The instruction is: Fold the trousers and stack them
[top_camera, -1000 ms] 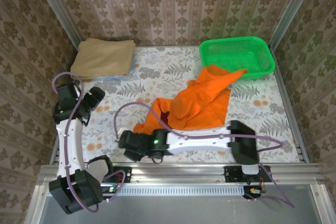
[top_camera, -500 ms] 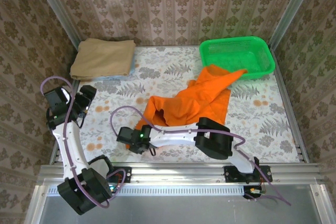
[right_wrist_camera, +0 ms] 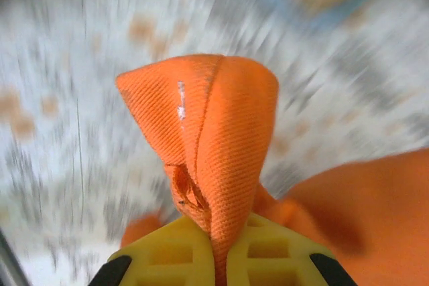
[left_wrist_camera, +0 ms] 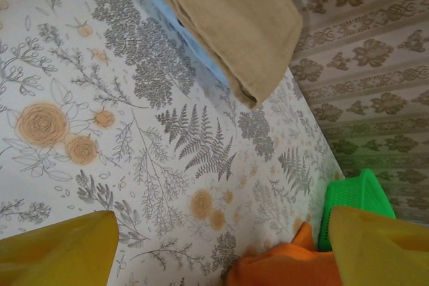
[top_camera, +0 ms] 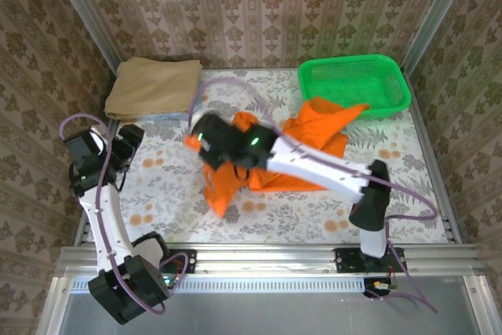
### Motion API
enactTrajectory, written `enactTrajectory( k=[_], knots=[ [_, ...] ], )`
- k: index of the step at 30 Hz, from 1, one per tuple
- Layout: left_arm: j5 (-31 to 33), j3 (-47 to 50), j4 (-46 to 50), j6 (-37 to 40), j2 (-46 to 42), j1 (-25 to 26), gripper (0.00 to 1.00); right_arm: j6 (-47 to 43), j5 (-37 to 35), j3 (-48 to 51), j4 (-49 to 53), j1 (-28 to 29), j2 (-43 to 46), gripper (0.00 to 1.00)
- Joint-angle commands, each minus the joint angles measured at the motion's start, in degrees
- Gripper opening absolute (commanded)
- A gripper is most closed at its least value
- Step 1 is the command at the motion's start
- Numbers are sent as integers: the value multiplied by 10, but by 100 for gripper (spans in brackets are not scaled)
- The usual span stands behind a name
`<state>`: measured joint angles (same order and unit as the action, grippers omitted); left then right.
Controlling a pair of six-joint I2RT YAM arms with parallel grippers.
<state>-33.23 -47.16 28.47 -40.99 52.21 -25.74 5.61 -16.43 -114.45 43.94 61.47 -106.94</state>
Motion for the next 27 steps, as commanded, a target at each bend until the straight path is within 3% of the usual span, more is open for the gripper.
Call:
enactTrajectory(
  k=[1,7,10,14,18,23,27],
  knots=[
    [-26,19,-48,-7,-12,27,81,-44,-59,-129,60,-10,40,0],
    [18,48,-148,27,-9,244,88,-75,-63,-391,119,-2,3,0],
    [46,83,-195,40,-22,344,95,-98,-98,-455,123,4,-13,0],
    [103,114,-201,59,-80,452,100,-118,-158,-428,100,-4,-2,0],
    [123,136,-242,45,-172,515,100,-101,-141,-376,95,-27,24,0],
    [66,135,-361,19,-150,606,100,-64,-102,-303,92,-49,51,0],
    [57,135,-443,8,-97,645,100,-30,-73,-168,37,-69,110,0]
  ],
)
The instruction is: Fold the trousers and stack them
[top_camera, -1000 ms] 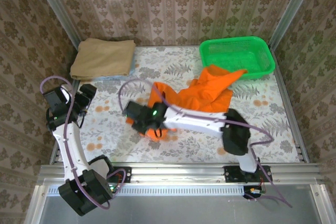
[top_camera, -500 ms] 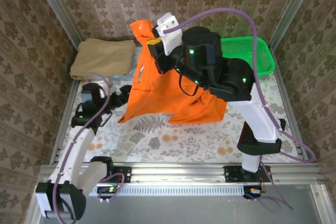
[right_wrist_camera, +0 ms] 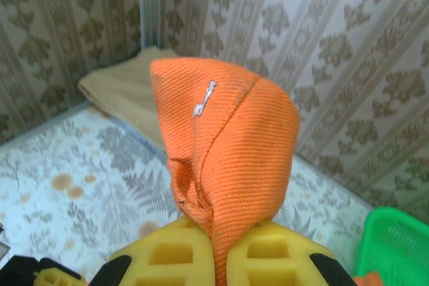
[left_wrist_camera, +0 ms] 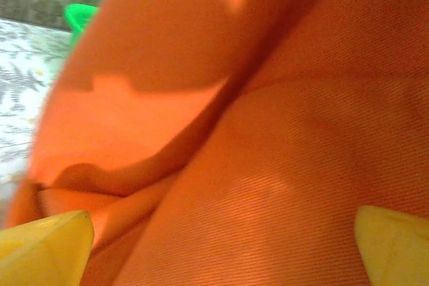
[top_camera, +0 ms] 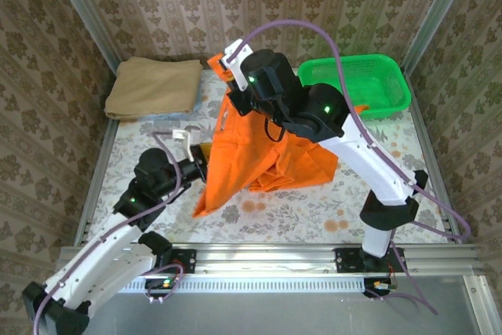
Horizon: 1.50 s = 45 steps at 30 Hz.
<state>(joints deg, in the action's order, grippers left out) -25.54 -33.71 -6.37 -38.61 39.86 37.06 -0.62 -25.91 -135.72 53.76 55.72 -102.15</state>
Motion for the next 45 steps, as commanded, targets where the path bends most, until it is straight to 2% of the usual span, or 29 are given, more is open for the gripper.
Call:
enactTrajectory(
  k=[1,5,7,10,12,14,15,17,18,19,21,23,26,30,33,34,36,39,41,45],
  knots=[
    [-21,-3,-109,-18,47,26,100,46,33,79,-70,-20,80,0],
    [-13,-25,-185,-8,158,91,100,105,80,249,-129,-76,176,0],
    [-20,-52,-230,-7,245,130,98,141,112,354,-153,-115,242,0],
    [-30,-93,-298,-17,366,182,90,184,143,498,-169,-185,328,0],
    [-4,-120,-312,-14,424,213,86,215,147,586,-172,-240,382,1],
    [33,-149,-310,1,478,249,85,240,150,667,-174,-298,431,13],
    [40,-172,-307,5,511,266,85,254,152,699,-168,-330,452,32],
    [45,-212,-321,-15,577,282,84,291,131,736,-140,-389,477,44],
    [38,-233,-342,-33,616,286,83,308,116,756,-127,-418,492,57],
    [35,-254,-352,-52,646,287,82,314,113,763,-122,-437,501,61],
    [26,-300,-362,-83,712,290,73,323,111,776,-114,-481,523,66],
    [39,-325,-359,-92,743,295,73,324,121,774,-102,-514,531,71],
    [57,-326,-343,-88,726,281,74,317,139,762,-86,-532,528,73],
    [69,-284,-274,-51,623,227,80,325,169,776,-95,-533,516,77],
    [89,-285,-139,-15,545,168,85,339,208,818,-116,-534,491,78],
    [101,-288,-84,5,528,151,90,343,213,834,-124,-534,484,78],
    [150,-310,36,44,500,115,93,341,223,873,-160,-534,476,79],
    [183,-351,158,76,524,66,93,327,269,887,-210,-535,433,79],
    [189,-376,204,98,565,48,92,319,309,881,-255,-533,386,79],
    [185,-419,223,142,641,48,91,317,334,834,-332,-533,267,81]
  ],
)
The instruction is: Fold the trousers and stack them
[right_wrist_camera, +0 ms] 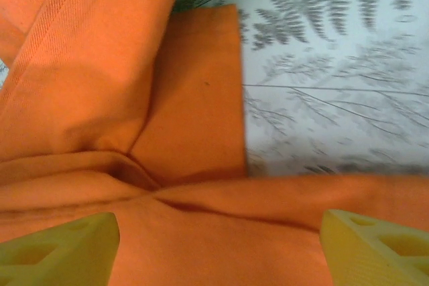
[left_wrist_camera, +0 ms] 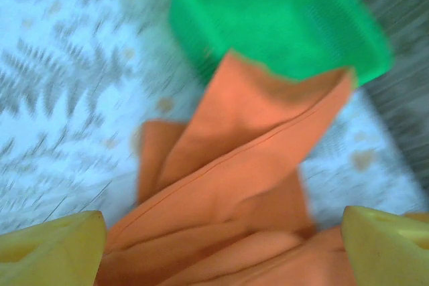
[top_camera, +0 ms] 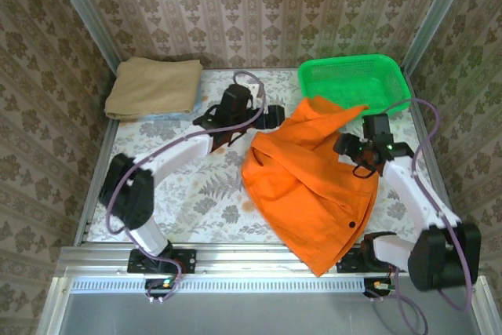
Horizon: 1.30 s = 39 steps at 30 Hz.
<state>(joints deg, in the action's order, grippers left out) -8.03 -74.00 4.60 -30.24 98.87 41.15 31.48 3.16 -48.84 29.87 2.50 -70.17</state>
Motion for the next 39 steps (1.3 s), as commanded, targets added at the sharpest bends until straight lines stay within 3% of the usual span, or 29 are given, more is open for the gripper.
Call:
enactTrajectory(
  k=[1,7,10,13,17,19,21,30,35,39],
  knots=[
    [3,-24,112,65,63,7,90,1,46,-48,-107,-1,-80,81],
    [-21,-28,84,74,101,6,88,28,86,-135,-156,-1,-235,82],
    [-28,-29,91,76,119,4,80,33,94,-166,-159,-2,-281,79],
    [-43,-11,69,76,118,3,62,28,104,-190,-164,-2,-309,63],
    [-55,-6,67,80,113,2,29,18,91,-208,-153,-2,-305,22],
    [-61,-4,63,81,109,2,14,18,93,-213,-147,-1,-290,11],
    [-66,-4,62,80,105,3,0,14,82,-226,-131,3,-267,7],
    [-64,-7,45,77,73,11,0,-16,95,-302,-93,10,-174,2],
    [-33,17,26,76,6,21,0,-80,77,-362,-82,66,-148,2],
    [14,61,12,60,-88,31,0,-94,111,-410,-83,116,-150,2]
  ],
)
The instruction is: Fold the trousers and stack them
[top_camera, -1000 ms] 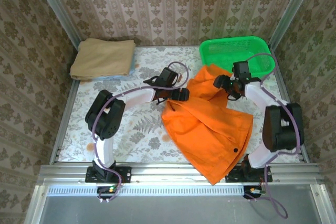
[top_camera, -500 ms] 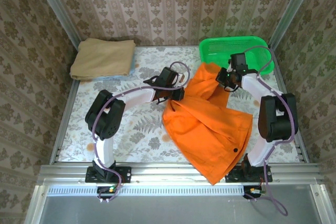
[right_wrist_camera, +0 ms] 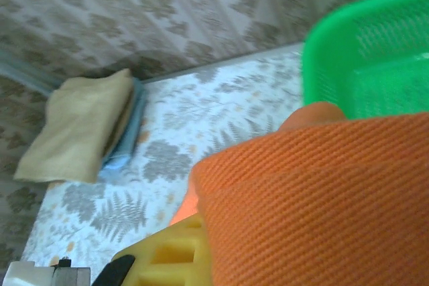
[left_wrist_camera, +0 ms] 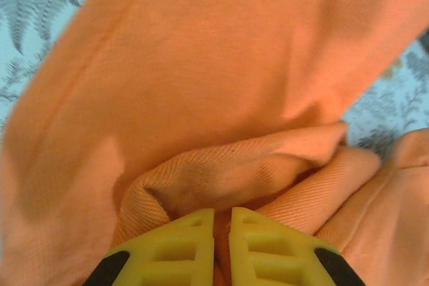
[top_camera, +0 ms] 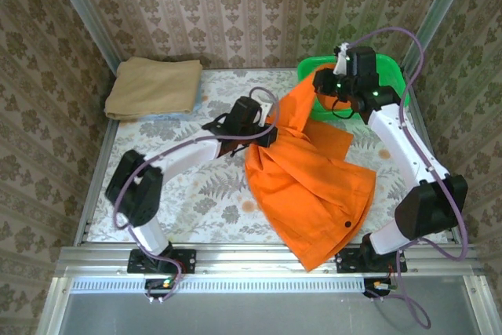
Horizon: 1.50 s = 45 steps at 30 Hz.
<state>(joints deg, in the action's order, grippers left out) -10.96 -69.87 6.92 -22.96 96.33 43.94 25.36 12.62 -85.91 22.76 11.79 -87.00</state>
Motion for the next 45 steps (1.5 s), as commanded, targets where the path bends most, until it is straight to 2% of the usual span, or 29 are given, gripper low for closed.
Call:
enactTrajectory(
  k=[1,5,9,10,11,13,14,16,17,19,21,26,29,36,41,45],
  knots=[
    [61,38,-12,-13,-95,11,0,-43,24,-54,-6,47,13,2],
    [125,100,-2,-20,-213,68,0,-72,65,-100,26,132,-19,3],
    [191,141,21,-50,-283,157,0,-25,171,-124,-6,188,-78,3],
    [214,153,23,-56,-297,179,0,-19,174,-135,-3,208,-98,5],
    [238,164,23,-66,-309,199,0,-26,179,-151,11,229,-118,13],
    [284,195,16,-99,-335,229,0,-28,210,-182,46,253,-158,44],
    [291,207,8,-110,-344,235,0,-18,204,-183,51,252,-164,52],
    [307,220,7,-128,-355,241,0,-9,131,-157,47,233,-149,69],
    [310,223,5,-126,-355,241,0,-11,92,-146,50,221,-139,71],
    [328,217,18,-128,-355,241,0,-13,-16,-136,76,185,-128,71],
    [343,211,19,-121,-353,241,0,-15,-85,-124,98,146,-136,70],
    [359,188,27,-95,-338,219,0,-29,-67,-129,105,63,-227,65],
    [317,183,28,-93,-335,176,0,-30,-37,-169,126,32,-301,60],
    [233,164,19,-71,-314,103,0,-30,-67,-240,141,-26,-387,60],
    [204,142,19,-58,-293,83,0,-33,-67,-318,169,-60,-436,60],
    [184,131,17,-52,-285,76,0,-42,-32,-380,203,-74,-459,60]
  ],
)
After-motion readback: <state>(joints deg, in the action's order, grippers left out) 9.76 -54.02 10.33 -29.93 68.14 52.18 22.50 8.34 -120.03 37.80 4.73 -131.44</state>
